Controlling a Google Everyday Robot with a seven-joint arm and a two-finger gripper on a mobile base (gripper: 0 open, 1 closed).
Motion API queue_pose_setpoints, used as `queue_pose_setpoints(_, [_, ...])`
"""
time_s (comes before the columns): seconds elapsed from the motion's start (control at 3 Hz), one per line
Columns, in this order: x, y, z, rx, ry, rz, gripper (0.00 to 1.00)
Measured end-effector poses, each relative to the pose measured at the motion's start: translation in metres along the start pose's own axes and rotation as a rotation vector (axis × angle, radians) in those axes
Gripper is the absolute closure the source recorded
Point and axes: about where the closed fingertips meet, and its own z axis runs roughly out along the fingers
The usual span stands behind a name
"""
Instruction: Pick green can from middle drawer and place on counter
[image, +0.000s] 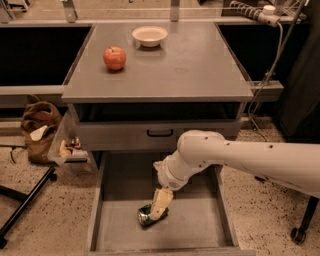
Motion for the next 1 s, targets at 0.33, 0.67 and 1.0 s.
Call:
queue_pose_setpoints(0.33, [0.015,-0.014,0.04,-0.014,-0.012,0.022,0.0])
queue_pose_setpoints(0.67, [0.042,-0.029,0.065,0.002,-0.049,0.073,0.0])
queue_pose_setpoints(1.0, [0.072,-0.026,0.079,0.023,-0.111,0.138,0.0])
